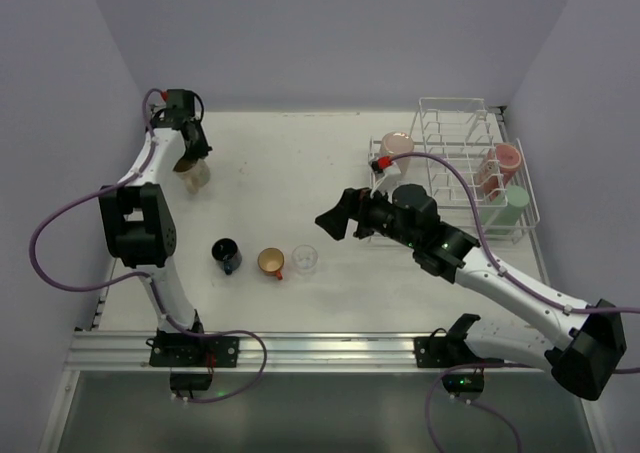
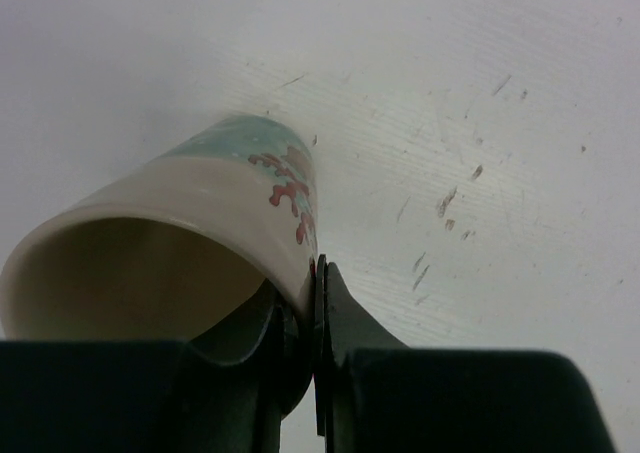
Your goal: Unload the cups from the dish rack
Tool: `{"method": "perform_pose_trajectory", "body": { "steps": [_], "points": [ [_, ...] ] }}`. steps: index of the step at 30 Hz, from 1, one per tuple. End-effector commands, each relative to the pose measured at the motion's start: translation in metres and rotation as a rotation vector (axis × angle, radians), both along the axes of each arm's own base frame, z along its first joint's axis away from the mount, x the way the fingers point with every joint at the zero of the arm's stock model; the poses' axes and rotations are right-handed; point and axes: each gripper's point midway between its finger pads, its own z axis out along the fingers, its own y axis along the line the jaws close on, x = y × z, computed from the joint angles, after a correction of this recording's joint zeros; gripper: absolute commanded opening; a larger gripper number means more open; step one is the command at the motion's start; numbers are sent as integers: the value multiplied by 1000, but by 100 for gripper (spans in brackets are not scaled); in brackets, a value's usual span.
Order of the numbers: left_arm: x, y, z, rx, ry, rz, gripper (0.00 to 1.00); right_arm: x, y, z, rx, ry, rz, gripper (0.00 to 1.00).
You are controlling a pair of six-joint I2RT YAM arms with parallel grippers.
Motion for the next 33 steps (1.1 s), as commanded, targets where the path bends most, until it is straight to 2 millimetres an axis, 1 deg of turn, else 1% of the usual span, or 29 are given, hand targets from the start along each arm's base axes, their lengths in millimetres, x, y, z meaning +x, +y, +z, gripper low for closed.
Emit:
{"method": "perform_pose_trajectory", "body": {
  "steps": [1,2,3,4,5,8,9,14,16,17,19,20,21,22,23,24,25,26,27,28,29,30,31,32,33],
  "points": [
    [19,-1,32,28,-76,-57,0,8,2,26,14,-63,-17,99],
    [19,1,30,36,-69,-52,0,9,2,28,13,-68,-24,99],
    [19,1,28,37,-64,-51,6,10,1,28,9,-68,-30,99],
    [19,3,28,43,-63,-47,10,11,0,28,1,-68,-35,99],
    [19,3,28,46,-63,-49,19,13,-1,30,-2,-75,-47,99],
    [22,1,33,43,-74,-62,32,16,-6,30,-31,-88,-64,99],
    [21,2,34,43,-77,-61,37,23,-12,30,-47,-96,-113,99],
    [23,-3,49,23,-131,-64,52,33,-27,28,-117,-113,-193,99],
    [22,-3,59,19,-159,-59,61,36,-33,29,-135,-124,-221,99],
    [22,-3,63,19,-171,-57,68,38,-35,32,-138,-131,-232,99],
    [19,-4,77,14,-205,-51,74,39,-39,33,-155,-136,-249,99],
    [20,-5,83,8,-227,-52,77,42,-43,37,-163,-150,-273,99],
    [18,-7,88,1,-242,-54,82,44,-45,39,-170,-155,-285,99],
    [17,-11,109,-18,-305,-63,85,46,-47,41,-181,-162,-296,99],
    [16,-14,119,-29,-339,-71,89,49,-51,43,-192,-167,-322,99],
    [12,-18,124,-43,-360,-82,91,52,-53,43,-203,-170,-337,99],
    [9,-27,156,-74,-456,-109,92,55,-54,39,-227,-166,-349,99],
    [5,-33,165,-92,-490,-127,94,59,-55,45,-229,-175,-366,99],
    [-8,-41,180,-119,-532,-143,95,64,-60,46,-245,-180,-408,99],
    [-15,-48,191,-136,-567,-163,95,68,-62,46,-259,-178,-430,99],
    [-21,-62,201,-171,-609,-209,96,73,-61,48,-266,-178,-447,99],
    [-42,-84,207,-213,-632,-257,96,79,-65,50,-277,-184,-483,99],
    [-51,-102,218,-249,-680,-321,96,84,-64,56,-272,-195,-508,99],
    [-65,-128,220,-280,-691,-386,96,91,-62,50,-294,-185,-529,99],
    [-89,-141,219,-306,-706,-422,96,98,-68,51,-313,-187,-582,99]
  ]
}}
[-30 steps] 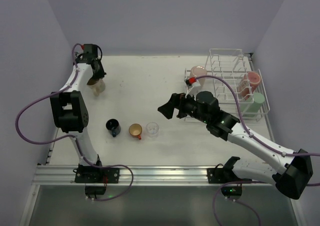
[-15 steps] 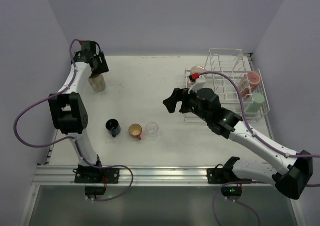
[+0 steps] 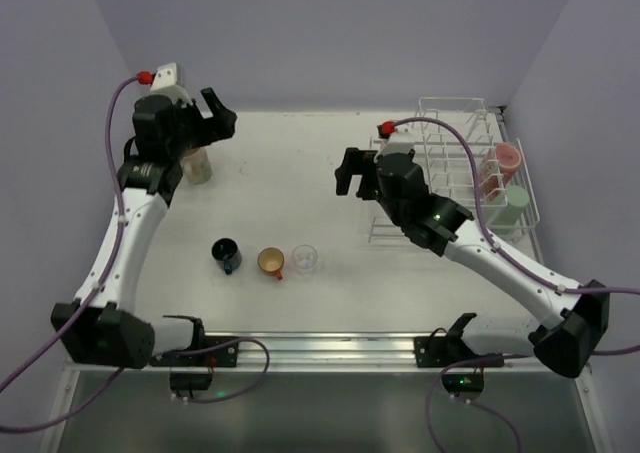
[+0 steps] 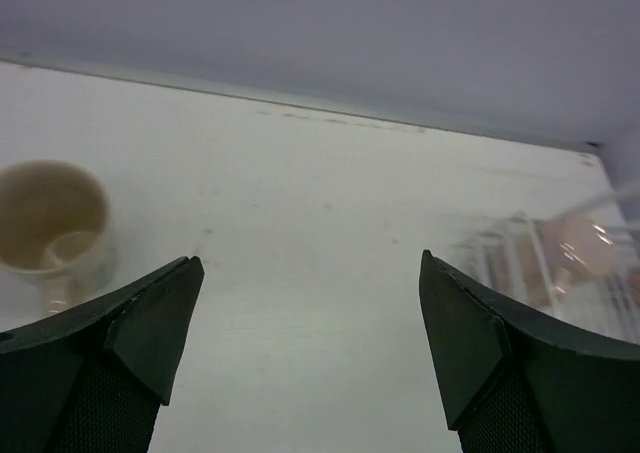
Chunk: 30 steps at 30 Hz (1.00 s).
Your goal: Unload the cups from the dish rack
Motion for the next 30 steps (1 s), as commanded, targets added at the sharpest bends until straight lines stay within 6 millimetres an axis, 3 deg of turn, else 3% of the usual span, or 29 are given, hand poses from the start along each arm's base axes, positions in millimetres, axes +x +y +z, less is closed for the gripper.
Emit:
{"method": "perform_pose_trajectory", "body": {
  "steps": [1,2,5,6,7,8,9,10,11,12,14,18,21,22,24,28,29,30],
  "points": [
    [-53,-84,33,-110,-163,-297,97,26,-16,14,-55,-46,-176,99],
    [-70,-107,33,-126,-174,-371,97,35,-11,13,-68,-42,-198,99],
    [-117,-128,26,-141,-202,-489,97,50,-9,24,-73,-51,-264,99],
    [-133,-128,20,-141,-210,-513,98,56,-4,11,-113,-23,-271,99],
    [-145,-130,19,-137,-219,-555,98,62,-1,24,-84,-29,-298,99],
    [-152,-130,8,-127,-204,-568,98,67,-1,23,-90,-25,-326,99],
    [-164,-126,14,-117,-241,-574,98,75,0,8,-136,0,-360,99],
    [-174,-127,13,-119,-250,-596,98,83,-7,21,-118,-29,-454,99],
    [-180,-127,2,-120,-239,-603,98,89,-10,19,-130,-35,-502,99],
    [-193,-126,8,-127,-276,-614,98,96,-12,4,-183,-25,-550,99],
    [-206,-133,0,-115,-272,-646,98,105,-23,14,-181,-74,-682,99],
    [-220,-138,-16,-18,-282,-666,98,126,-36,9,-122,-62,-798,99],
    [-235,-146,-20,10,-302,-701,98,130,-50,-10,-167,-14,-866,99],
    [-241,-150,-22,9,-305,-722,98,135,-53,-3,-83,-14,-913,99],
    [-247,-153,-27,13,-310,-739,98,135,-59,-24,-68,44,-964,99],
    [-257,-147,-25,34,-313,-708,98,140,-71,-43,-15,106,-1056,99],
    [-259,-144,-22,30,-322,-698,99,143,-71,-57,-25,129,-1077,99],
    [-256,-138,-23,42,-317,-661,99,137,-79,-56,2,147,-1130,99]
  ]
}}
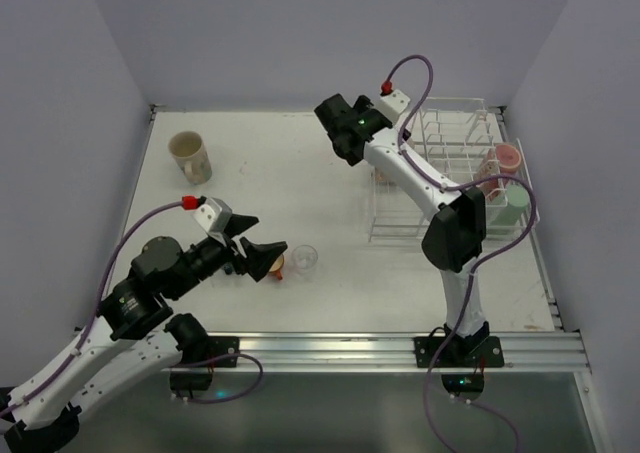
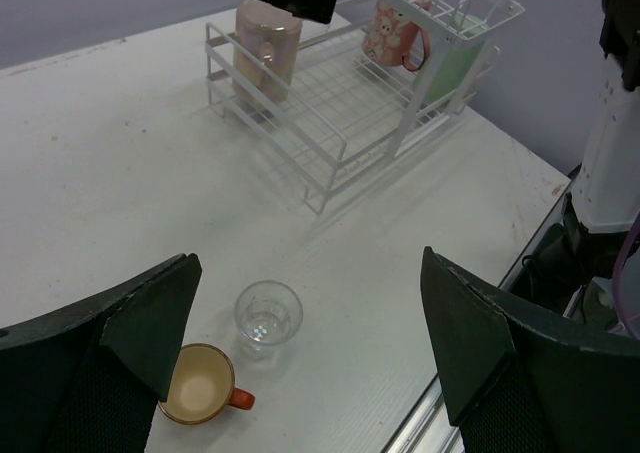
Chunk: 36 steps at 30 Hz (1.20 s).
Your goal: Unload the cups from the dish rack
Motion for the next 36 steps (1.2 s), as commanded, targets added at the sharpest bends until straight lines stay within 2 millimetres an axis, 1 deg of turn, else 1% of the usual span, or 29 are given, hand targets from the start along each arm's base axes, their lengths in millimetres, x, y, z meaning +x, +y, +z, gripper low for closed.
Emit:
{"method": "perform_pose_trajectory", "body": {
  "steps": [1,2,3,7,10,12,13,17,18,19,20,21,25,26,27,29,33,35,36],
  "points": [
    [6,18,3,22,-33,109,99,-12,-24,-10,57,-26,-200,99],
    [4,20,5,14,-40,112,100,-16,-29,-20,18,18,-214,99],
    [3,20,5,14,-39,114,100,-15,-32,-18,35,-2,-244,99],
    [-2,18,6,9,-43,95,100,-22,-49,-27,9,23,-291,99],
    [-6,15,6,8,-44,77,100,-22,-55,-34,2,38,-294,99],
    [-8,13,5,11,-44,66,100,-19,-58,-34,-9,50,-291,99],
    [-8,12,5,11,-42,65,100,-17,-60,-38,-20,62,-293,99],
    [-9,12,4,11,-43,65,100,2,-58,-40,-32,78,-230,99],
    [-9,12,5,11,-44,62,100,2,-63,-42,-51,93,-223,99],
    [-9,11,5,12,-44,60,100,5,-62,-42,-55,96,-208,99],
    [-9,11,4,14,-44,58,100,13,-59,-38,-63,88,-168,99],
    [-10,10,3,14,-42,54,100,14,-60,-41,-70,98,-160,99],
    [-9,8,1,22,-39,50,100,25,-57,-38,-99,101,-123,99],
    [-9,8,1,23,-38,49,100,35,-53,-33,-119,89,-85,99],
    [-9,8,1,23,-40,49,100,36,-51,-35,-126,94,-70,99],
    [-9,7,1,25,-38,47,100,39,-49,-34,-127,81,-60,99],
    [-9,7,0,26,-37,47,100,46,-51,-34,-191,106,-46,99],
    [-8,6,0,27,-35,47,100,46,-53,-35,-198,109,-49,99],
    [-8,6,-1,28,-34,47,100,44,-54,-39,-203,115,-52,99]
  ]
}}
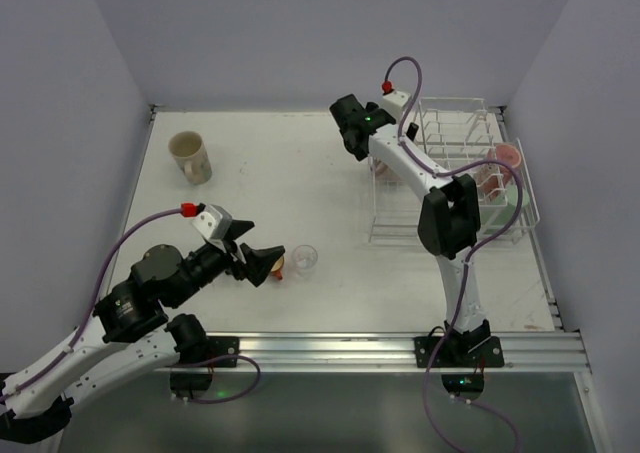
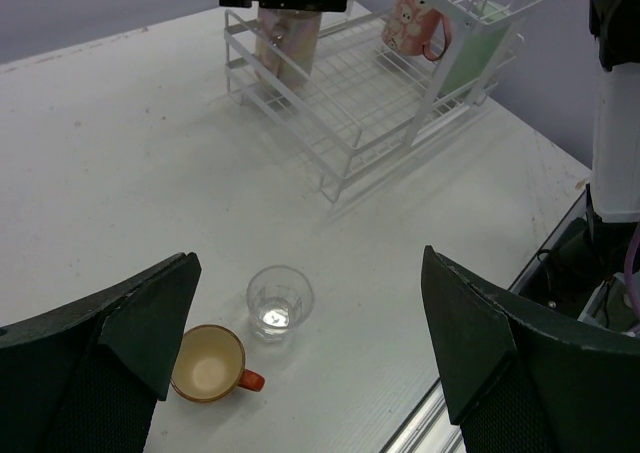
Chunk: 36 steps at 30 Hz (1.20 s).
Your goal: Unload the cups from the dish rack
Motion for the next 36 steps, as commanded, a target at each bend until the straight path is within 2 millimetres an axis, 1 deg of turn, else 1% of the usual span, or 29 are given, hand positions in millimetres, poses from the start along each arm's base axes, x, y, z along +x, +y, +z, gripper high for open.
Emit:
{"method": "perform_pose_trajectory", "body": {
  "steps": [1,7,11,14,19,21,22,24,27,28,30,31,32,33,34,35,36],
  "points": [
    [0,-1,4,-4,-21,-3,100,12,-2,19,1,-93,-15,99],
    [0,-2,4,-4,-23,-4,100,7,-13,10,3,-70,-33,99],
    [1,-1,3,-2,-20,1,100,5,-17,-1,20,-55,-48,99],
    [2,-1,2,1,-20,5,100,5,-17,-4,22,-55,-53,99],
    [3,-1,1,5,-18,10,100,11,-16,-5,2,-43,-33,99],
    [4,0,0,9,-17,17,100,11,-17,-9,-4,-35,-32,96],
    [5,0,0,9,-17,20,100,11,-17,-10,-2,-34,-35,95],
    [6,1,-1,9,-17,28,100,10,-18,-15,3,-29,-39,87],
    [7,2,-1,10,-18,35,100,9,-19,-23,21,-25,-46,83],
    [7,2,-1,10,-18,35,100,10,-17,-21,30,-39,-44,76],
    [7,2,-1,10,-16,37,99,7,-19,-23,28,-35,-45,68],
    [7,2,-1,12,-16,39,99,7,-19,-18,37,-51,-44,65],
    [7,2,-2,13,-15,39,99,5,-20,-18,32,-51,-43,60],
    [7,1,-2,14,-16,37,99,3,-20,-15,25,-56,-44,58],
    [7,1,-2,14,-16,35,99,0,-18,-5,21,-71,-36,56],
    [7,1,-2,14,-16,32,99,-3,-18,-1,7,-76,-32,52],
    [7,0,-1,11,-15,31,99,-5,-19,7,-17,-91,-36,51]
  ]
}}
